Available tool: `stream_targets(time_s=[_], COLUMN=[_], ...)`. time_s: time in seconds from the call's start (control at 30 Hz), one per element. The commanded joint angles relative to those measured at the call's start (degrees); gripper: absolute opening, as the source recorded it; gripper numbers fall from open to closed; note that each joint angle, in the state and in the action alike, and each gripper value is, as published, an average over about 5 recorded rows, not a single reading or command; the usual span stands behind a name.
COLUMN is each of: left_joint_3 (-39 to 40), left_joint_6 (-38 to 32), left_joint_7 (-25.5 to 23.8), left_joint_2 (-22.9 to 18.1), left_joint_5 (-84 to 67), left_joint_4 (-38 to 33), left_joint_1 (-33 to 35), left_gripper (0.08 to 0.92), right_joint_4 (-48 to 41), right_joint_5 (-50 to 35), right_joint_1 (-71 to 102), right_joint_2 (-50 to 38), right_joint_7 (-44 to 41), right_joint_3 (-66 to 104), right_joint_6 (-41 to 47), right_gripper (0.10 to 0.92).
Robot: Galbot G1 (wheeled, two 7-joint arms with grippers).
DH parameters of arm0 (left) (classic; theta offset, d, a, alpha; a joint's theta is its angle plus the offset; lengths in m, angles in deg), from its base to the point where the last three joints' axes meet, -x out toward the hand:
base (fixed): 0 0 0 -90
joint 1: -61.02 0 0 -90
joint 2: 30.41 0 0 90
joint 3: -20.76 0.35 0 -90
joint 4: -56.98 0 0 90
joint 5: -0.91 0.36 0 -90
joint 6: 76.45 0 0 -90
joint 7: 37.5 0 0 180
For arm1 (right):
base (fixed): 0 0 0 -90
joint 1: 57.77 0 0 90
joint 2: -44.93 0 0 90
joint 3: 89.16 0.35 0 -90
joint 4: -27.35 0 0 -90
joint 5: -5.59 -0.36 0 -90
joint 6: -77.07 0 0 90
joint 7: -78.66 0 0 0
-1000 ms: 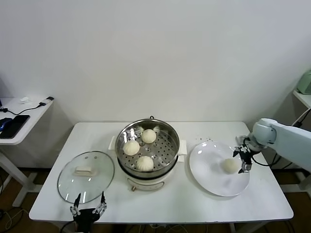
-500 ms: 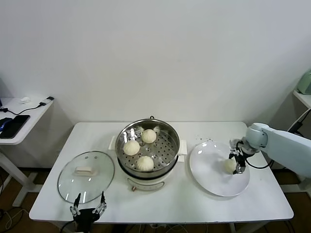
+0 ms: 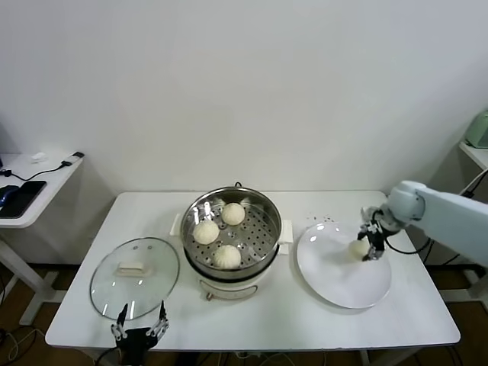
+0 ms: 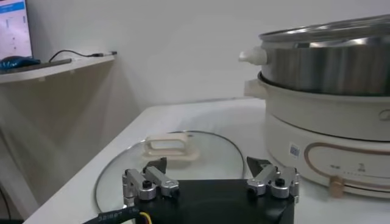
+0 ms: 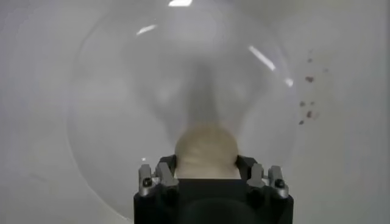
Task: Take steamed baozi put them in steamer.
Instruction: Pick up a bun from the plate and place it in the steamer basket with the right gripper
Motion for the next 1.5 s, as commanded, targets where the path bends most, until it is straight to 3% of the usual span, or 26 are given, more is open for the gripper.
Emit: stream_targets(time_s=[0.03, 0.33, 0.63, 1.5], left_joint_3=[0.17, 0.03, -0.22, -0.21], left_joint_6=[0.36, 0.17, 0.04, -0.20], left_joint_7=[-0.18, -0.28, -0.31, -0.26], left_joint_2=[0.16, 0.64, 0.76, 0.98], left_joint_5=[0.08, -0.03, -0.11, -0.36], left_joint_4=[-0.67, -0.53, -0.13, 0.54], left_joint_1=[0.01, 0.29, -0.35, -0.88], left_gripper=[0.823, 0.823, 0.823, 0.823], right_joint_4=[14.13, 16.97, 14.15, 9.57], right_joint_5=[-26.50, -42.50, -42.24, -32.94], right_joint_1=[-36.50, -41.11, -27.77, -13.92], right_joint_2=[7.04, 23.40, 34.37, 31.31], right_joint_7=[0.55, 5.95, 12.99, 19.82], right_joint_3=[-23.50, -17.60, -14.48, -14.91], right_joint_6=[3.05, 9.59, 14.75, 18.44], right_gripper=[0.662, 0.662, 0.662, 0.662])
